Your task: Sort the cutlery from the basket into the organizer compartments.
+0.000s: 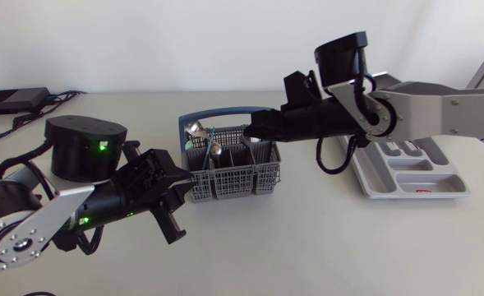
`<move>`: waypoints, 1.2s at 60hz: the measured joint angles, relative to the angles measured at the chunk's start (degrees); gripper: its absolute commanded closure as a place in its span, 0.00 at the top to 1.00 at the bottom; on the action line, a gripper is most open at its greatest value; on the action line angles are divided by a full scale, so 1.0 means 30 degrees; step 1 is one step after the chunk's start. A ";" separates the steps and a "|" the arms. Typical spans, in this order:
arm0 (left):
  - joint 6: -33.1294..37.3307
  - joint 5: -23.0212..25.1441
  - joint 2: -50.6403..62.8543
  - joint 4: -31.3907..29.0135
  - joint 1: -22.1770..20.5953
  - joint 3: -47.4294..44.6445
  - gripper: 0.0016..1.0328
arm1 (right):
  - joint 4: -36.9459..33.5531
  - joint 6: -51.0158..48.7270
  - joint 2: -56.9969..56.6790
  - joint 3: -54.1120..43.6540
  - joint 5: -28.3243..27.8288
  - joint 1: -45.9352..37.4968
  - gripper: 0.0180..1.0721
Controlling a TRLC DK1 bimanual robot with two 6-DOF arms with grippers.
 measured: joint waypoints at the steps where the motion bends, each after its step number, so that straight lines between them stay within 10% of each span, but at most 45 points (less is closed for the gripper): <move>1: 0.0000 -0.0022 0.0000 -0.0007 -0.0036 0.0000 0.22 | -0.0182 0.0000 -0.0109 0.0036 -0.0226 -0.0095 0.06; 32: 0.0000 -0.0517 -0.0546 -0.0787 -0.0175 0.0000 0.22 | -0.8335 -0.1472 -0.5493 0.1392 -0.5013 -0.7781 0.06; 59: 0.0000 -0.0583 -0.0605 -0.0933 -0.0175 0.0000 0.23 | -0.8561 -0.8816 -0.6739 -0.3118 0.4947 -1.3282 0.06; 72: 0.0000 -0.0947 -0.0605 -0.0933 -0.0459 0.0000 0.23 | -0.5967 -1.0819 -0.5639 -0.4284 0.6025 -1.5635 0.06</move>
